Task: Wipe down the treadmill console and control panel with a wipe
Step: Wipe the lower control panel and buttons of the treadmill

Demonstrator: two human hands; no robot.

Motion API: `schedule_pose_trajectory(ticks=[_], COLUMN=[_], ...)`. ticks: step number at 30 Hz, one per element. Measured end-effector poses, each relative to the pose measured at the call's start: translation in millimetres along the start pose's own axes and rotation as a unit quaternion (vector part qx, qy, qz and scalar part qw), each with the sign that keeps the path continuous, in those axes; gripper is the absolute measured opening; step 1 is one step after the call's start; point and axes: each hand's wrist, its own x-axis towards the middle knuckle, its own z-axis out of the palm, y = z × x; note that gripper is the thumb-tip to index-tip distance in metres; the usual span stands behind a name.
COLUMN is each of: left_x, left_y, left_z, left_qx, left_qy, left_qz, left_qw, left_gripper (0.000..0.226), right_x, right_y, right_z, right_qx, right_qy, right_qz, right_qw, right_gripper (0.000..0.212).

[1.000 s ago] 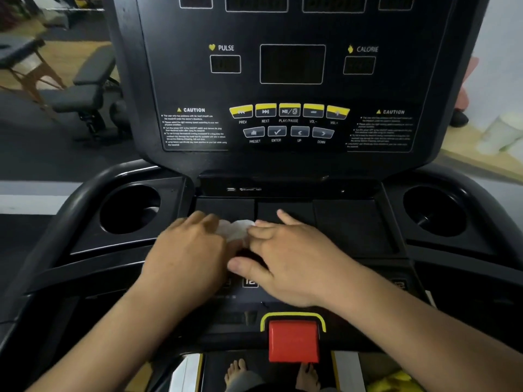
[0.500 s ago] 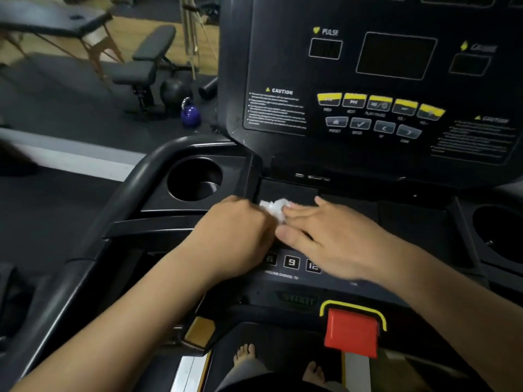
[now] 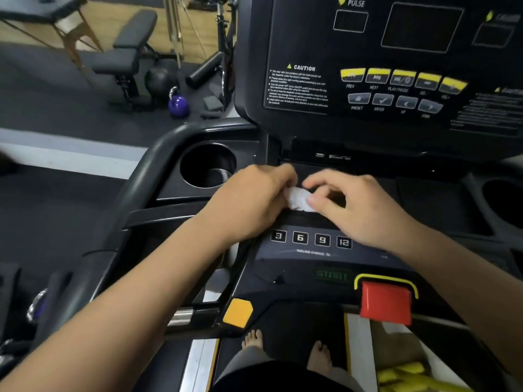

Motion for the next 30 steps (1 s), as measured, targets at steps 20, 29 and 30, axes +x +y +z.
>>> schedule_pose_trajectory(ticks=[20,29,30], left_x=[-27.8,-49.4,-52.7], left_y=[71.2,109.0,108.6], left_z=[-13.8,-10.5,-13.2], left_qx=[-0.502,-0.393,-0.382], left_qy=[0.182,0.209,0.205], left_qz=[-0.278,-0.245,-0.228], left_qw=[0.799,0.861,0.872], left_gripper=[0.01,0.011,0.011], right_x=[-38.4,-68.1,-69.2], right_y=[-26.3,-14.7,-12.5], right_z=[-21.3,-4.1,-3.0], right_qx=[0.458,0.171,0.148], right_qy=[-0.02,0.044,0.076], right_qz=[0.167,-0.019,-0.031], right_qw=[0.873,0.984,0.986], right_gripper=[0.051,0.019,0.012])
